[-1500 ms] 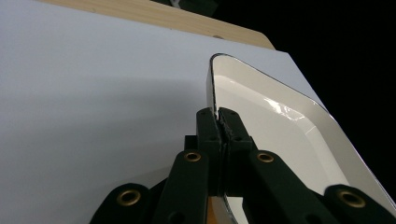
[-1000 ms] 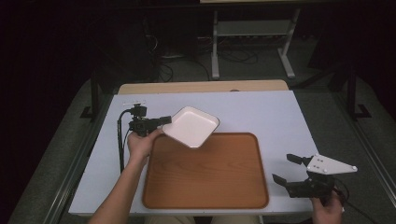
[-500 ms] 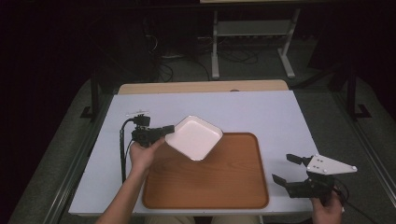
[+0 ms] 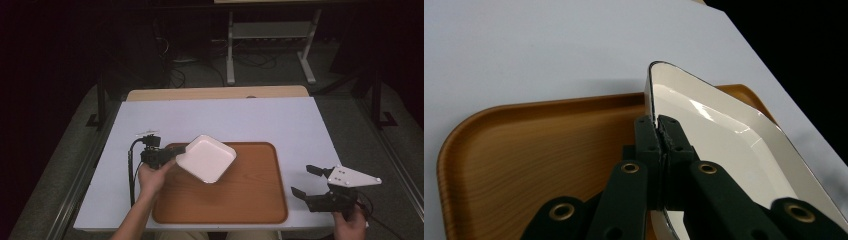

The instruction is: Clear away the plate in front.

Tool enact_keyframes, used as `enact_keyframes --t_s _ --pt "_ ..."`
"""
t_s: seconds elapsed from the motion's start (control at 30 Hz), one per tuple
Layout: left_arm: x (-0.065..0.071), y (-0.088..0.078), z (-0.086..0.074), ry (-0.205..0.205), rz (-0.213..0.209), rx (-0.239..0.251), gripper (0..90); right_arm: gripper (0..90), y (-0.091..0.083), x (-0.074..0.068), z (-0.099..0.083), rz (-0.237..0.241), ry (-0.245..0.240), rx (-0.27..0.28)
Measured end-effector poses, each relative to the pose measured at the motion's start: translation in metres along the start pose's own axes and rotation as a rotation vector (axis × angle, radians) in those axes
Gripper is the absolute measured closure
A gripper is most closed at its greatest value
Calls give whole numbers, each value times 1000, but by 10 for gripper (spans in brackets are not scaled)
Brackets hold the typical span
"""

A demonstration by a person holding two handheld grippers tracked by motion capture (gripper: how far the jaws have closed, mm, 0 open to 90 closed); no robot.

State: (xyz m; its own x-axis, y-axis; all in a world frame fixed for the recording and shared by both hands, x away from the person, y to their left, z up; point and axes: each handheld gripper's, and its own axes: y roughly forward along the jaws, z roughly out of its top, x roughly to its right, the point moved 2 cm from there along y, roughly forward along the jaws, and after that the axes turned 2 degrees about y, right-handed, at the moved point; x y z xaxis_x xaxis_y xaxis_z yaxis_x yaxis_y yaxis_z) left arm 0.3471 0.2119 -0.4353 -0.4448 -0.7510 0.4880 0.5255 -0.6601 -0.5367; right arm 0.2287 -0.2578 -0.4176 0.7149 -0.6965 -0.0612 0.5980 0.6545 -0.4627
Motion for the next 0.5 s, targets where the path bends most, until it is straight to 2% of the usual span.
enact_keyframes --t_s 0.17,0.33,0.43,0.5 --pt "1 0 -8 19 31 -7 886 127 0 0 0 0 0 -1" --pt "1 1 -16 54 85 -24 885 127 1 0 0 0 -2 -3" --pt "2 1 -21 57 96 -24 887 127 1 0 0 0 -3 -3" --pt "4 -1 -23 82 119 -28 887 127 1 0 0 0 -3 -4"
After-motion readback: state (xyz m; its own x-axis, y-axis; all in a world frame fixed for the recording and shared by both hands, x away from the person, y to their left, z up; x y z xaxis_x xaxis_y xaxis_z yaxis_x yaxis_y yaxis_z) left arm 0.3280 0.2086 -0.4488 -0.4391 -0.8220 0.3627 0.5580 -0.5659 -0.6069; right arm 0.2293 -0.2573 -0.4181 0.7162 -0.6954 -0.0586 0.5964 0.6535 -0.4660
